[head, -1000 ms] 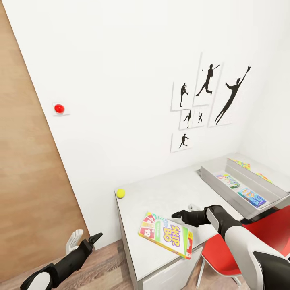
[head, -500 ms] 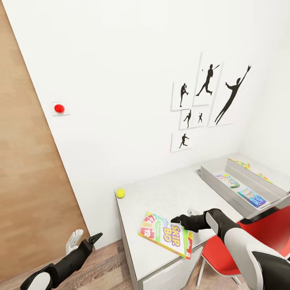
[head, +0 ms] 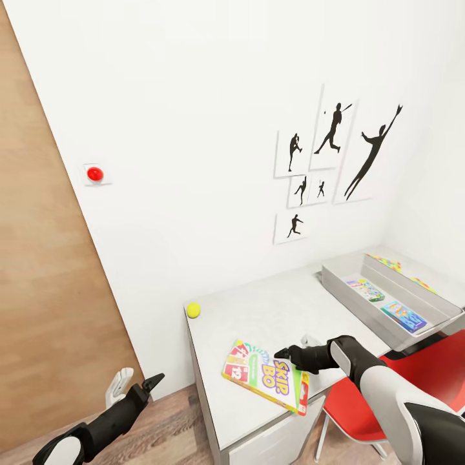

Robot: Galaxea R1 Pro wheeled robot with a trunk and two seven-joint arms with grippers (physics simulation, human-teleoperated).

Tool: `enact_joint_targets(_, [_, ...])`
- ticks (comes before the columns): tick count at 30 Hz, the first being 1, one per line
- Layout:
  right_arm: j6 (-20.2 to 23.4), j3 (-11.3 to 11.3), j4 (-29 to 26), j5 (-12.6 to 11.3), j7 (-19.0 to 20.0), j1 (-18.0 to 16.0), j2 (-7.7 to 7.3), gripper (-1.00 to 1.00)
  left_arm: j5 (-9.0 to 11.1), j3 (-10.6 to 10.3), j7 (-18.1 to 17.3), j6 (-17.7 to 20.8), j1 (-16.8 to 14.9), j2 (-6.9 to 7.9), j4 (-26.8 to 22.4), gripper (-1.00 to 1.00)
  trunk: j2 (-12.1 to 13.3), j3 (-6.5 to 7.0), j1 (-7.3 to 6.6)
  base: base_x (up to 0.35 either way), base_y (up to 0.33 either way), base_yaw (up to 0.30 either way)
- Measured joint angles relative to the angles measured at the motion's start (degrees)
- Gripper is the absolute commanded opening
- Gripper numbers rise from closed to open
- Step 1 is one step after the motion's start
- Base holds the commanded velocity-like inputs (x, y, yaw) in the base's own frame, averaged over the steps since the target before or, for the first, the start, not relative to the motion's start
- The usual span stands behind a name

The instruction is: Put all the toys in the child's room - the three board games (two on the bed and one on the table), the two jigsaw puzzles on the table, and the tennis ball on the table - inside the toy box on the table in the child's room.

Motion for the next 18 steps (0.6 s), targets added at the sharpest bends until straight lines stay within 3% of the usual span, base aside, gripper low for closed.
enact_joint_targets(18, [-0.1,0.0,0.0,0.0,0.1,0.0,0.07,1.00,-0.3,0.0,0.0,-0.1,0.0,0.00,0.1,1.00,0.0,0.00,0.00,0.000,0.000,0.000])
